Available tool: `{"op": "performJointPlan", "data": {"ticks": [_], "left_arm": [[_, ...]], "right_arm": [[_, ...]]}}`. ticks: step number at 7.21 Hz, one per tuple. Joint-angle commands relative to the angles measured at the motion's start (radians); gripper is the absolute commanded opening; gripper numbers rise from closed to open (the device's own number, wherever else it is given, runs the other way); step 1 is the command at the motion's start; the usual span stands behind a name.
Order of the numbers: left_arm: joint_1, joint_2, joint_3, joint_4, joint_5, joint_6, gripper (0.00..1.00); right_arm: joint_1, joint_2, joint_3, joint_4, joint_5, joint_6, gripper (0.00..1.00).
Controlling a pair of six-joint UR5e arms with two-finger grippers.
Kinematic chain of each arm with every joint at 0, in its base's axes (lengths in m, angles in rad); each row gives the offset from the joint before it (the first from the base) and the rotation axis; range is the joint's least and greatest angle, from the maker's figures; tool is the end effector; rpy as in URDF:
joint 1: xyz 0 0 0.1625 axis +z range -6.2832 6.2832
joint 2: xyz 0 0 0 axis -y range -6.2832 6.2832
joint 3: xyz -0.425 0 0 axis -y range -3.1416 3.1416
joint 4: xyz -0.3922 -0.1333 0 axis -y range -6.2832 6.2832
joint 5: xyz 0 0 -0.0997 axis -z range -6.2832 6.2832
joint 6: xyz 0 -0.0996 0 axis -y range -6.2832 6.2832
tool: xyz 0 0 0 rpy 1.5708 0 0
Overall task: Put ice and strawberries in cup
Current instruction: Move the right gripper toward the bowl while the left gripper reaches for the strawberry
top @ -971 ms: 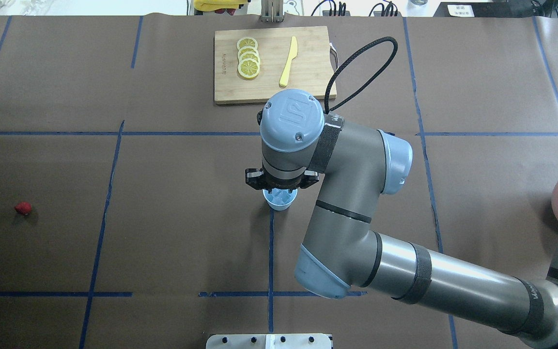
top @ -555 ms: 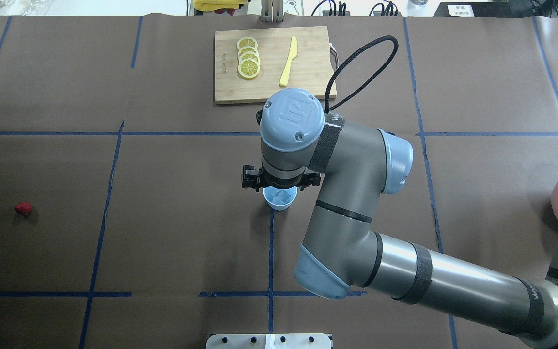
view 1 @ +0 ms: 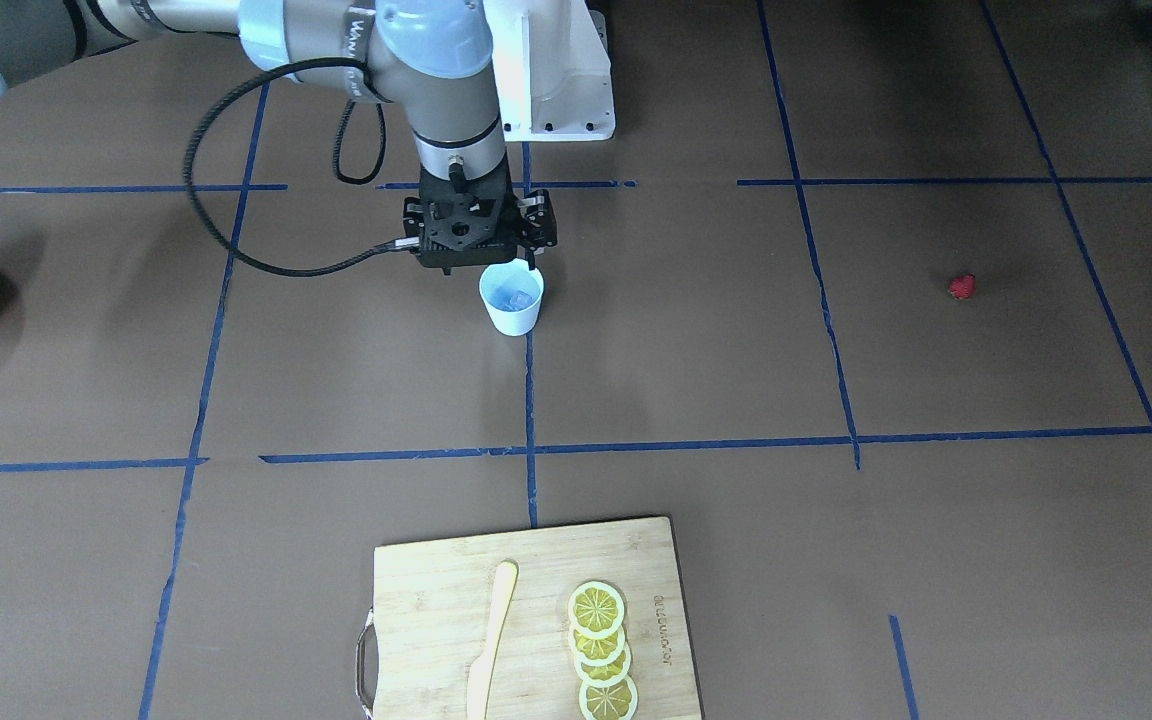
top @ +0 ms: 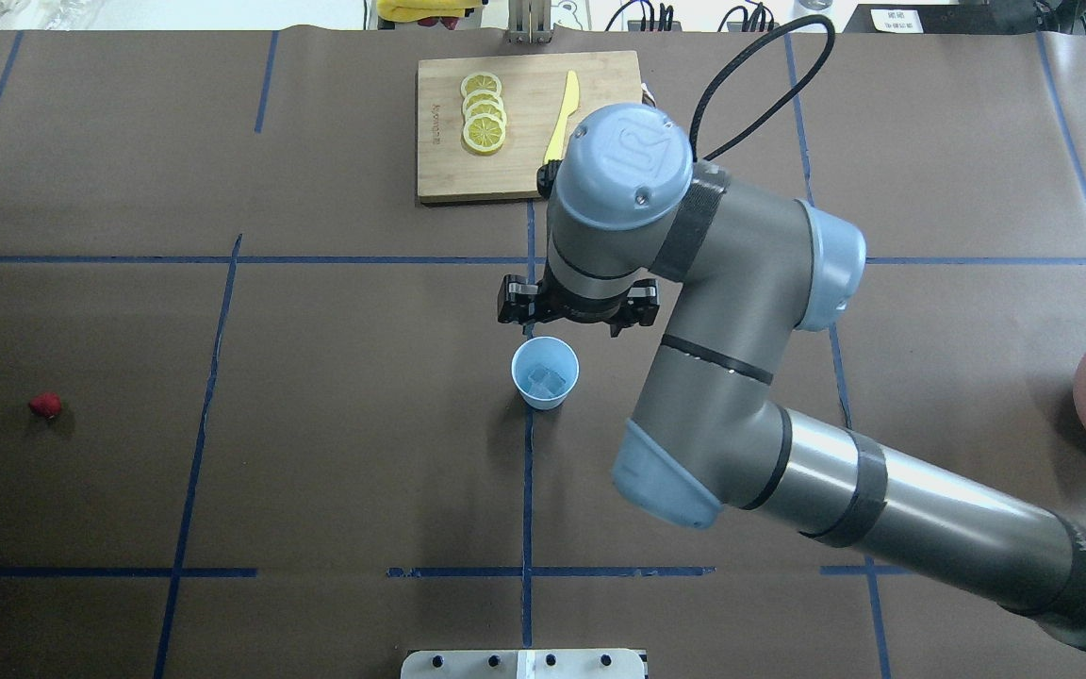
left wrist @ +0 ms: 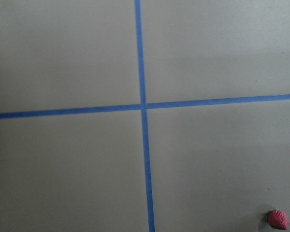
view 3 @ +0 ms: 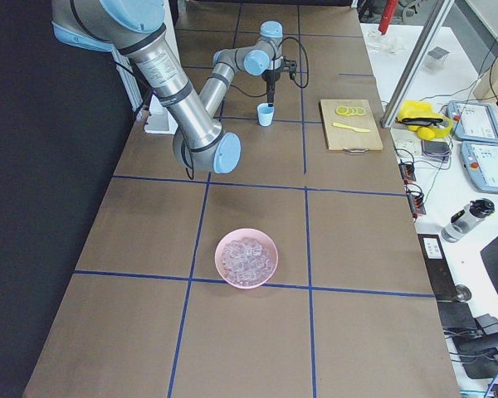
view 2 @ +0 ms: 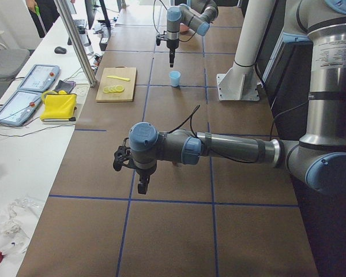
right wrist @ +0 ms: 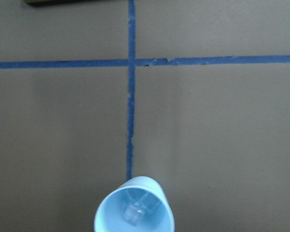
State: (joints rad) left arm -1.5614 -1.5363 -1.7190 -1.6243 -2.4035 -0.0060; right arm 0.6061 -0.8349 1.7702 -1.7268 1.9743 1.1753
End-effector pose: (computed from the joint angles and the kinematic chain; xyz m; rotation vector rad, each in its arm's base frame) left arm -0.0551 -0.4850 0.5922 0.1510 0.8319 0.0728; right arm -0.4833 -0.4496 0.1570 0.0332 -0.8570 0.0403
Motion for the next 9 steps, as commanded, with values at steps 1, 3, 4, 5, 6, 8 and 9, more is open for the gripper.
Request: {"op": "performJointPlan", "data": {"ticks": [1, 3, 4, 5, 6, 8, 9], "left_arm": [[0.122, 0.010, -0.080, -0.055, 0.001, -0.216, 1.00], [0.229, 0.123, -0.090, -0.334, 0.013, -0.467, 1.00], [0.303, 0.157, -0.090, -0.467, 0.073, -0.618, 1.00], [0.392, 0.172, -0.088, -0.536, 0.155, -0.712, 1.00], [0.462, 0.171, -0.088, -0.570, 0.214, -0.803, 1.00], [0.596, 0.160, -0.085, -0.623, 0.311, -0.966, 1.00], [0.672, 0.160, -0.071, -0.662, 0.383, -1.030, 1.00]], "right_arm": [[0.160, -0.212, 0.194, 0.000, 0.110, -0.178, 0.99], [0.279, -0.396, 0.267, 0.012, 0.158, -0.363, 0.99], [0.347, -0.456, 0.267, 0.012, 0.161, -0.500, 0.99], [0.386, -0.510, 0.268, 0.029, 0.163, -0.567, 0.99], [0.426, -0.589, 0.262, 0.112, 0.163, -0.612, 0.99], [0.497, -0.685, 0.242, 0.208, 0.184, -0.708, 0.99], [0.533, -0.691, 0.230, 0.208, 0.219, -0.738, 0.99]]}}
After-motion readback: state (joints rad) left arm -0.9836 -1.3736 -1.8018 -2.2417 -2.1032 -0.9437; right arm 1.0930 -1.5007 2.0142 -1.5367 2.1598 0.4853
